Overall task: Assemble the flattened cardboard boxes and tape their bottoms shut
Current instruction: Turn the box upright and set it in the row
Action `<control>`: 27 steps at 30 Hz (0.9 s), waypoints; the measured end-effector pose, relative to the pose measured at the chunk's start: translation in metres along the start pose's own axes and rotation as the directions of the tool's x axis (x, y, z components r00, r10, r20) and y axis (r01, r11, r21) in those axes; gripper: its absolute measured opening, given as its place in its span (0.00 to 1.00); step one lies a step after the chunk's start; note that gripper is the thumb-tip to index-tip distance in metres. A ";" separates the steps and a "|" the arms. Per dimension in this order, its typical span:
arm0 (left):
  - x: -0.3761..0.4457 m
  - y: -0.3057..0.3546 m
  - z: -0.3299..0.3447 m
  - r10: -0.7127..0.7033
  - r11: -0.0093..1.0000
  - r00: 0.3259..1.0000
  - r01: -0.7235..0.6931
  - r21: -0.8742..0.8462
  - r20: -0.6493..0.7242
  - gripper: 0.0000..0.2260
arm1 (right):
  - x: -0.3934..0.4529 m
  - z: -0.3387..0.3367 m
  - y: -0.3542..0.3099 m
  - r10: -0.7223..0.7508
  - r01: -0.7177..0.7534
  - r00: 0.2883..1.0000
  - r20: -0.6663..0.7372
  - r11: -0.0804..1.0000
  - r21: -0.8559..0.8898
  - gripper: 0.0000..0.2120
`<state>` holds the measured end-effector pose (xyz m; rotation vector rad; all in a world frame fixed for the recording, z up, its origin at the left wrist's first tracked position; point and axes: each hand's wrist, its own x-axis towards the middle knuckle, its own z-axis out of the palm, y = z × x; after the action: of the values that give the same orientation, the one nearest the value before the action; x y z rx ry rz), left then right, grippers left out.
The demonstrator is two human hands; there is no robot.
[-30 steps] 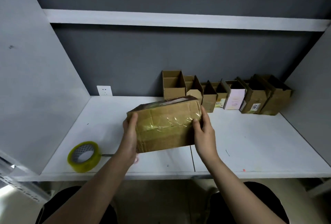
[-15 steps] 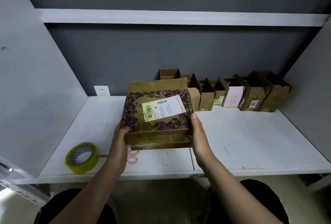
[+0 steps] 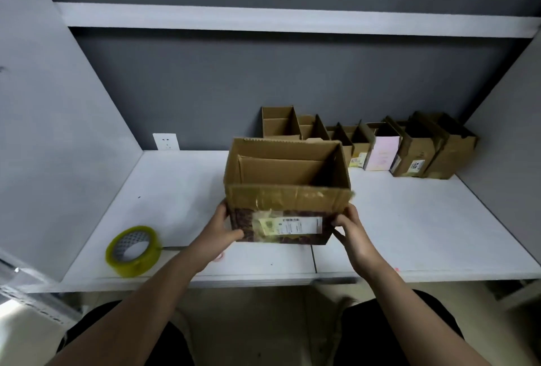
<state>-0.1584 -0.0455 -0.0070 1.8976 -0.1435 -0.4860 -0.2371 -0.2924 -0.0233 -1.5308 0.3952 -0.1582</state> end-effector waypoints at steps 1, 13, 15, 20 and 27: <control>0.000 0.003 0.004 -0.026 1.000 1.000 0.026 -0.003 0.011 0.28 | -0.001 -0.001 0.002 0.022 -0.021 0.999 -0.028 1.000 0.011 0.14; 0.019 0.001 0.026 -0.220 0.812 0.952 0.058 -0.581 -0.213 0.13 | -0.014 0.001 0.005 0.275 -0.269 0.959 0.069 0.959 -0.085 0.32; 0.023 0.001 0.030 -0.234 0.820 0.932 0.037 -0.571 -0.276 0.23 | -0.012 0.000 0.004 0.309 -0.288 0.948 0.071 0.934 -0.211 0.33; -0.005 0.031 0.059 -0.192 0.890 0.914 0.009 -0.456 -0.357 0.33 | 0.012 -0.016 -0.017 0.130 -0.124 0.991 0.002 0.946 -0.299 0.37; 0.005 0.046 0.064 -0.141 0.977 0.963 0.098 -0.192 -0.228 0.46 | 0.014 -0.002 -0.027 -0.079 0.096 0.993 0.087 0.971 -0.219 0.19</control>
<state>-0.1731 -0.1199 0.0148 1.7779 0.1716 -0.3336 -0.2215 -0.3007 0.0015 -1.7712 0.2910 -0.1262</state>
